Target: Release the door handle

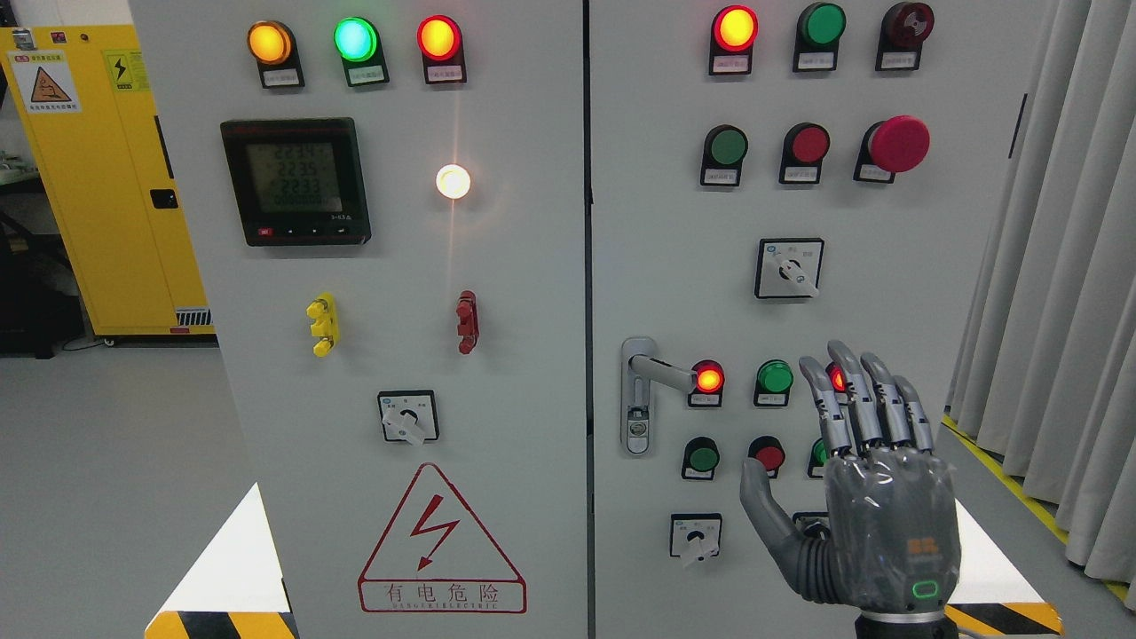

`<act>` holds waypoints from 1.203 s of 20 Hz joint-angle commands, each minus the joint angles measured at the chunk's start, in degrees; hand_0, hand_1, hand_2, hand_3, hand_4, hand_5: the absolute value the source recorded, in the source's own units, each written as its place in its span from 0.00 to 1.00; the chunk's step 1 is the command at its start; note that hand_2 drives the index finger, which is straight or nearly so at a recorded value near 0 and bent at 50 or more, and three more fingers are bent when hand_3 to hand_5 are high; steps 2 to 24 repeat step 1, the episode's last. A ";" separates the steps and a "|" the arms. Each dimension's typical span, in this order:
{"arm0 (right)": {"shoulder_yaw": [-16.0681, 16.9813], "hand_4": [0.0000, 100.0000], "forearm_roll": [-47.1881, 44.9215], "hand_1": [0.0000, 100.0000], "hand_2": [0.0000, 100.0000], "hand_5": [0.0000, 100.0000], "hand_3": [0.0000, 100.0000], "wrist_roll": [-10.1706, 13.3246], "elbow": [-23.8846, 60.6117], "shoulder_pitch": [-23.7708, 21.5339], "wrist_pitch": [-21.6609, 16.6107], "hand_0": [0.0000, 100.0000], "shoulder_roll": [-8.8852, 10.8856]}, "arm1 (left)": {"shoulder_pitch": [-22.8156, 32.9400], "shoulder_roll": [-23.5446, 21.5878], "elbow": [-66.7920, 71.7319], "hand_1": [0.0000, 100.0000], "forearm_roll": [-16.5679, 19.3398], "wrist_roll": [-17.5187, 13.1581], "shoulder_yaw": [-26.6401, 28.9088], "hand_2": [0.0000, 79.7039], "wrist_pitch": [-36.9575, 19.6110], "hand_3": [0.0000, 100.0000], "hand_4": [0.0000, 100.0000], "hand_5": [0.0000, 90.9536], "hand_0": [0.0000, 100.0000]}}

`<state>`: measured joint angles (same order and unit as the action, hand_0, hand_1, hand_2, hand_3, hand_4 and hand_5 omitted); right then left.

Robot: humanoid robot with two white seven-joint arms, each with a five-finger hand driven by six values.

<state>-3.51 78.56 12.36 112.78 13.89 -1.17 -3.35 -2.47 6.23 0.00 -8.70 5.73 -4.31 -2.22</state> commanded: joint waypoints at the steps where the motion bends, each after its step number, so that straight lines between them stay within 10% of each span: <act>1: 0.35 0.00 -1.92 0.29 0.00 0.00 0.00 0.03 0.51 -0.09 -0.06 0.50 -0.16 | 0.01 0.01 -0.70 0.56 0.00 -0.02 0.00 0.00 0.02 0.00 0.00 0.00 0.12; 24: 0.35 0.00 -1.92 0.29 0.00 0.00 0.00 0.03 0.51 -0.09 -0.06 0.50 -0.16 | 0.01 0.01 -0.70 0.56 0.00 -0.02 0.00 0.00 0.02 0.00 0.00 0.00 0.12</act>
